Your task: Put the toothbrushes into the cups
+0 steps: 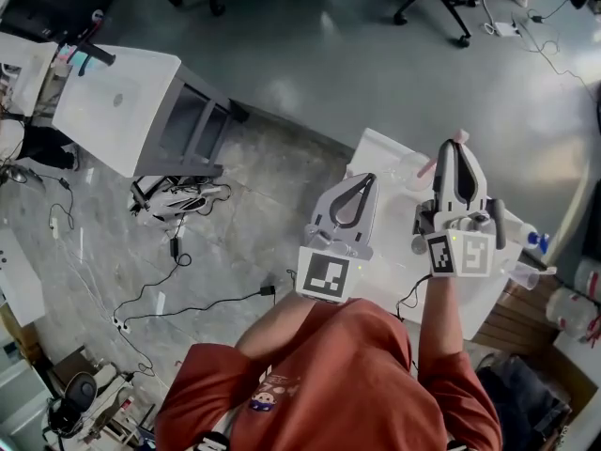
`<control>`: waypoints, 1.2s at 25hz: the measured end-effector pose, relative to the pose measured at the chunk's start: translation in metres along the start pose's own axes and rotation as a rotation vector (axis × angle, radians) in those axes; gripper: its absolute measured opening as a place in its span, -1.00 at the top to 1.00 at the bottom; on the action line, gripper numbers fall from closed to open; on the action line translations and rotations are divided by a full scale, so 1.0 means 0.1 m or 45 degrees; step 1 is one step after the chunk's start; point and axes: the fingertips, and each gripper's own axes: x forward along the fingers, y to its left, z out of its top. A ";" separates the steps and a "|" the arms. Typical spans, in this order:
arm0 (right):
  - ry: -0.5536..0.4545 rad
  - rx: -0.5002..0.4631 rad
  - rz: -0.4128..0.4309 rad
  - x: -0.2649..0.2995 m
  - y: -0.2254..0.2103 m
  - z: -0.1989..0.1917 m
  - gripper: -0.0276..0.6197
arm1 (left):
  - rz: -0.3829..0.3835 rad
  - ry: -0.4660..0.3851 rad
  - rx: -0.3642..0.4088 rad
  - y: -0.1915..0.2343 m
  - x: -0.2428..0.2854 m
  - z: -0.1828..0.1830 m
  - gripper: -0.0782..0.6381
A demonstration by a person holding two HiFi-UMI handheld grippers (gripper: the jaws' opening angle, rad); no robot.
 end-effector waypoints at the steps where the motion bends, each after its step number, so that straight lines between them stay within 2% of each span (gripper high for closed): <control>1: -0.015 -0.004 -0.003 -0.01 -0.01 -0.02 0.83 | -0.001 0.000 -0.001 0.00 0.02 0.00 0.73; 12: 0.031 0.044 -0.061 -0.17 -0.10 -0.54 0.83 | -0.005 0.027 -0.006 -0.01 0.08 -0.06 0.73; 16: 0.070 0.016 -0.074 -0.23 -0.08 -0.71 0.83 | -0.008 0.043 -0.019 -0.04 0.03 -0.18 0.73; 30: 0.286 -0.043 -0.136 -0.31 -0.12 -1.08 0.82 | -0.006 0.069 -0.008 -0.07 0.01 -0.27 0.73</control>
